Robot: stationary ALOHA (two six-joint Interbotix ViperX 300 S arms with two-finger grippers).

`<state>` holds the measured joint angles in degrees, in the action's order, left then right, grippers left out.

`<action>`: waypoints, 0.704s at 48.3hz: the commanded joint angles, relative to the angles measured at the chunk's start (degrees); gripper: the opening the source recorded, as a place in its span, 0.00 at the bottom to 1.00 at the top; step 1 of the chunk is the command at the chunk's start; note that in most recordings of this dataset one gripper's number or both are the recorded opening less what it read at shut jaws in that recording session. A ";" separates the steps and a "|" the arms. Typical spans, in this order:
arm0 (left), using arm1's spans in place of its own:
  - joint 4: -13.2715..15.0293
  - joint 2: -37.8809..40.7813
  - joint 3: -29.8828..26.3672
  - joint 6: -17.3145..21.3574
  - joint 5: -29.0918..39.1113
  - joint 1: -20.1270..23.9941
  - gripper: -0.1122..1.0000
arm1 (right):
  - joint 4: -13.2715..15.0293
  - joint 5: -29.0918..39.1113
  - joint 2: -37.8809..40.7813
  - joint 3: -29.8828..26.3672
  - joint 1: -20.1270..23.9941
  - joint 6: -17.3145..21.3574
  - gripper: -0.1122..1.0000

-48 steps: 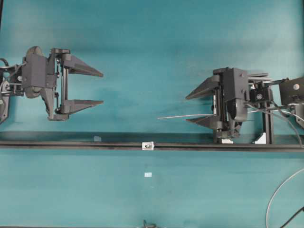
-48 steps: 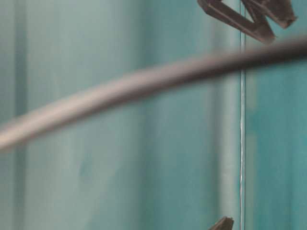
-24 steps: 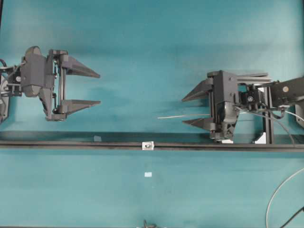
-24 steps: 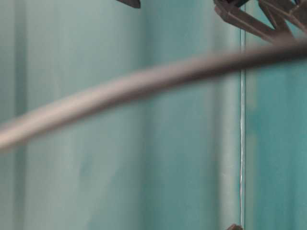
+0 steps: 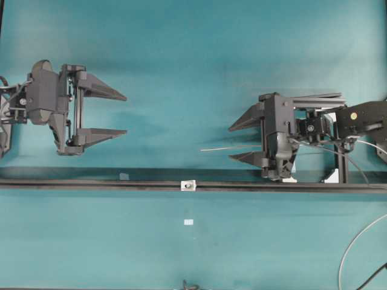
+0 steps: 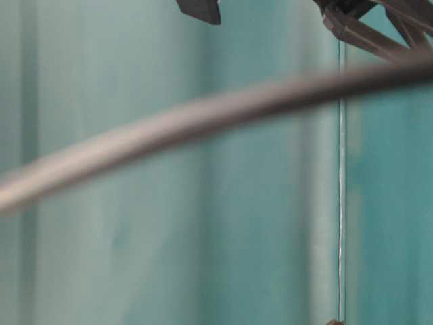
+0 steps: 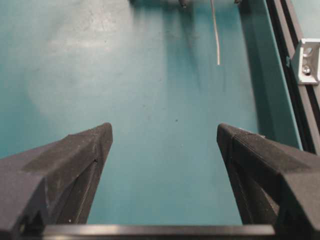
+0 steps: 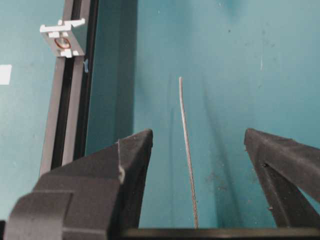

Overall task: Insert the wire through the hole in the metal fitting marked with a red label.
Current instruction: 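Lower the right gripper over the grey wire end and close on it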

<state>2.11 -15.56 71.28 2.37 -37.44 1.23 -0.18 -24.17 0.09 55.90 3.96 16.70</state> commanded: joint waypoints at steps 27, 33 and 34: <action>0.18 -0.18 -0.26 -0.09 -0.18 -0.09 0.85 | 0.18 -2.46 2.20 -1.32 0.09 0.00 0.85; 0.18 -0.18 -0.09 -0.09 -0.18 -0.09 0.85 | 0.18 -2.64 2.20 -1.41 0.09 0.00 0.85; 0.09 -0.18 -0.09 -0.09 -0.18 -0.09 0.85 | 0.09 -2.72 2.20 -1.32 0.09 0.00 0.85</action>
<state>2.11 -15.47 71.46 2.37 -37.35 1.23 -0.09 -26.19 2.81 55.46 3.96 16.70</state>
